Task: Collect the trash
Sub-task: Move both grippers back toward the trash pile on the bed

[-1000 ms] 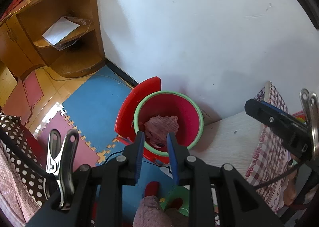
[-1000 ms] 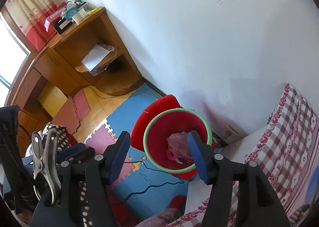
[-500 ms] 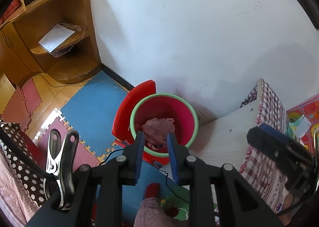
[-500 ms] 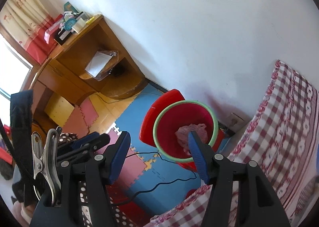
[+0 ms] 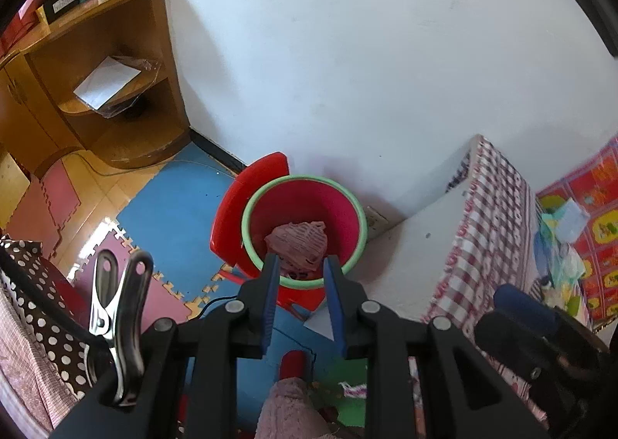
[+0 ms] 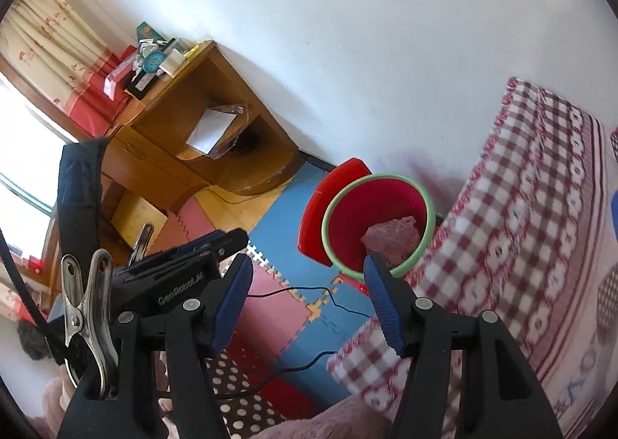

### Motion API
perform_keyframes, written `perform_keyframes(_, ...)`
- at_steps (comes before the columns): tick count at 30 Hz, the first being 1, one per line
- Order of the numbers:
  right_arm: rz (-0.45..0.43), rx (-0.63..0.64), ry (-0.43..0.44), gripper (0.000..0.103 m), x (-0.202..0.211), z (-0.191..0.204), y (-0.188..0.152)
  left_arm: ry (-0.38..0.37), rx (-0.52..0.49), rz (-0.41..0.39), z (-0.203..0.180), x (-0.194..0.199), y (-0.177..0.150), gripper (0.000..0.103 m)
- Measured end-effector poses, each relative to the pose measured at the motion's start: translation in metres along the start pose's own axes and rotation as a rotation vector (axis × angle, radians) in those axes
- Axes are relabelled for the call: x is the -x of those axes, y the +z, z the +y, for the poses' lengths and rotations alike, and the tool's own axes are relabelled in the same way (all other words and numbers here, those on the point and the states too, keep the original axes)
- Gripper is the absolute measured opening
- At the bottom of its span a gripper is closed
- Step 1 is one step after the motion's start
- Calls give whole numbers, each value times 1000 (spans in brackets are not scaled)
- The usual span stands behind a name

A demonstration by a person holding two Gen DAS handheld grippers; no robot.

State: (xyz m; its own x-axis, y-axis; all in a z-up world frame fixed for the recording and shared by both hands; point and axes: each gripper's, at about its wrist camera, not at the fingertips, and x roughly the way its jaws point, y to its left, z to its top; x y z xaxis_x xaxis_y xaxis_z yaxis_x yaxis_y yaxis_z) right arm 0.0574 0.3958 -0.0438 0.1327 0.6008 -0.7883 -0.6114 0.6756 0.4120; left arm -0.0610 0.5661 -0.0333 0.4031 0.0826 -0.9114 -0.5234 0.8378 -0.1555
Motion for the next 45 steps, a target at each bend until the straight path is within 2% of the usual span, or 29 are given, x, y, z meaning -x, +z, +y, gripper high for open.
perform_keyframes(11, -62, -29, -8, 61, 64, -21, -43, -11, -55, -29, -46, 32, -40, 24)
perform_keyframes(19, -106, -64, -22, 61, 113, -39, -78, -44, -111, -47, -94, 58, -75, 24)
perform_keyframes(29, -144, -142, -77, 61, 163, -78, -124, -85, -222, -47, -163, 72, -117, 24)
perform_keyframes(37, -189, -217, -124, 61, 198, -113, -153, -129, -278, -47, -204, 81, -138, 24)
perform_keyframes(45, -209, -256, -181, 61, 221, -146, -163, -148, -327, -43, -237, 87, -144, 24)
